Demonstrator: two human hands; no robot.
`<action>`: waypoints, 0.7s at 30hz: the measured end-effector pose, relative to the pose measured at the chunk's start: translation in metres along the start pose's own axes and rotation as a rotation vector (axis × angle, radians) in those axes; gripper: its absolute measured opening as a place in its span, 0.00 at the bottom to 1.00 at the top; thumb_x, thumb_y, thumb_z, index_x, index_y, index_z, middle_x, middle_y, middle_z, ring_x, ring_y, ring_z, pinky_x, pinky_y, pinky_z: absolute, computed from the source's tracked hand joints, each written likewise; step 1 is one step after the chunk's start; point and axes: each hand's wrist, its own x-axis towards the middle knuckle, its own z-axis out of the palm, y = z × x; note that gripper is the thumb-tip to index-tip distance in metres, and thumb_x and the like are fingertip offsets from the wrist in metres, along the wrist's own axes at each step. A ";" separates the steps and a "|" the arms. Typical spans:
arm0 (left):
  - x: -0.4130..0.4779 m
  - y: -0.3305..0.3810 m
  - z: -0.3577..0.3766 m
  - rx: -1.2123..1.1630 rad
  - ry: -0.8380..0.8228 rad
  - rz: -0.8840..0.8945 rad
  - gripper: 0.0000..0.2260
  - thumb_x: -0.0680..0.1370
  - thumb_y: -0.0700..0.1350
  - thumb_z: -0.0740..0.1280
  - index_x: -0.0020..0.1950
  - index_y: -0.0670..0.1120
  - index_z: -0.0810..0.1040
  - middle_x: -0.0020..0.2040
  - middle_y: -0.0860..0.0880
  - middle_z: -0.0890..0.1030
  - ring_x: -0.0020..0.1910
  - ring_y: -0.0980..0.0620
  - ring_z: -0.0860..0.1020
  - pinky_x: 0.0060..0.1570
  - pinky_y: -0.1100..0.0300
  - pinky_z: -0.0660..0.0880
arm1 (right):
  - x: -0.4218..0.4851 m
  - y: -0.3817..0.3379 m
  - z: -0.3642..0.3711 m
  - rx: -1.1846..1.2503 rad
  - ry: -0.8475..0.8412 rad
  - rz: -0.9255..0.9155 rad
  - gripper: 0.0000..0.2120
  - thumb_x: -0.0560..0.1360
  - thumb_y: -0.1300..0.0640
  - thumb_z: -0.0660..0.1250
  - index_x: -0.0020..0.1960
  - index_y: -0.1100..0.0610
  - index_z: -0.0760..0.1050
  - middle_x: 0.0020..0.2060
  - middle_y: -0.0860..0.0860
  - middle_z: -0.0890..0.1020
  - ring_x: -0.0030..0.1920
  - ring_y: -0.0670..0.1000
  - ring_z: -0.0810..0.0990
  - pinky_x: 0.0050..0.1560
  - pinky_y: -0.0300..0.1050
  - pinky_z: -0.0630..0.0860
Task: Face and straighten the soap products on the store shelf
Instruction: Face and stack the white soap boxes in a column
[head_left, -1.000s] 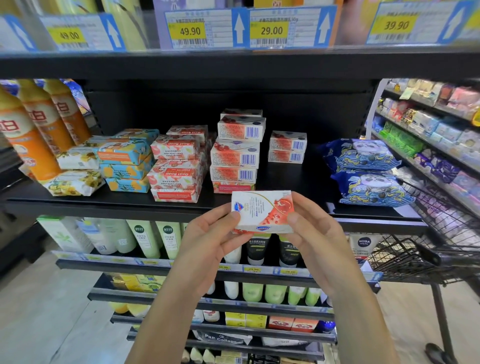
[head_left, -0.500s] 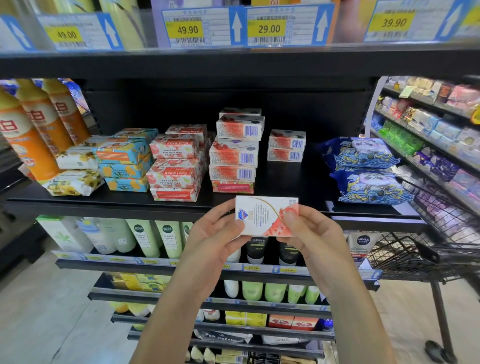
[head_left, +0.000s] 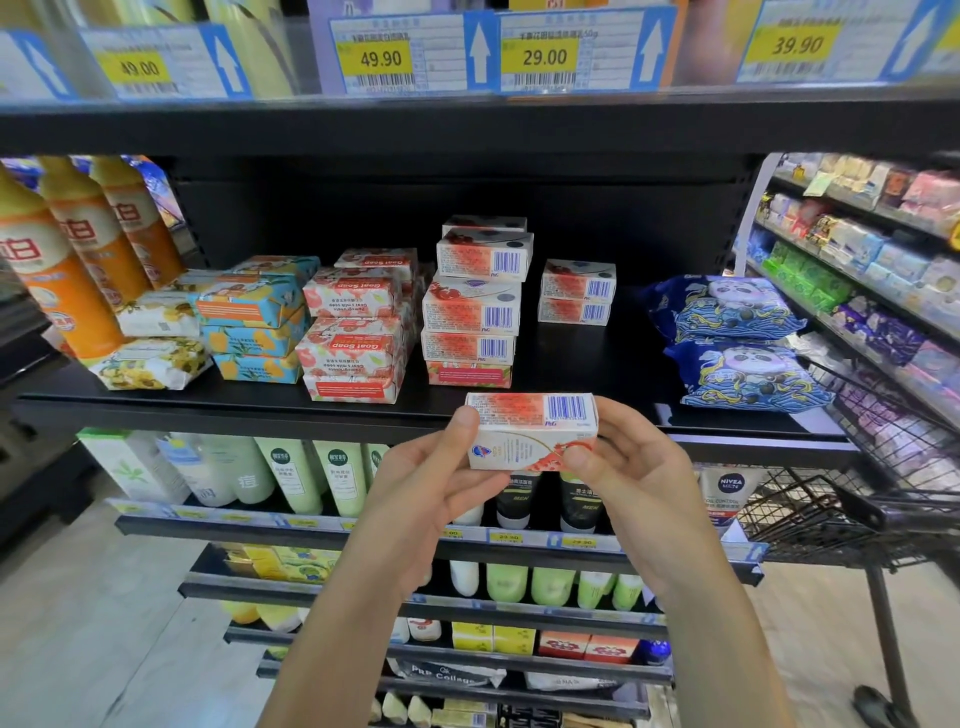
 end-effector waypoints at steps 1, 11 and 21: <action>0.000 0.000 0.000 -0.007 0.005 0.002 0.23 0.79 0.56 0.65 0.65 0.39 0.80 0.57 0.42 0.86 0.60 0.46 0.84 0.68 0.47 0.74 | 0.000 -0.001 0.000 -0.003 -0.007 0.000 0.22 0.72 0.60 0.74 0.65 0.53 0.78 0.59 0.50 0.86 0.62 0.51 0.83 0.60 0.44 0.80; 0.002 -0.002 0.002 -0.049 0.062 0.066 0.16 0.79 0.46 0.68 0.61 0.38 0.82 0.56 0.41 0.86 0.58 0.45 0.84 0.67 0.46 0.75 | 0.003 -0.006 0.004 0.078 -0.020 0.176 0.27 0.75 0.42 0.72 0.68 0.56 0.77 0.59 0.54 0.85 0.61 0.54 0.83 0.66 0.55 0.77; 0.008 -0.002 0.001 -0.015 0.046 0.049 0.18 0.81 0.39 0.67 0.72 0.44 0.74 0.57 0.45 0.86 0.60 0.50 0.83 0.66 0.51 0.76 | 0.006 -0.004 0.004 0.104 0.030 0.259 0.26 0.72 0.45 0.70 0.63 0.61 0.80 0.54 0.56 0.87 0.58 0.54 0.85 0.61 0.52 0.79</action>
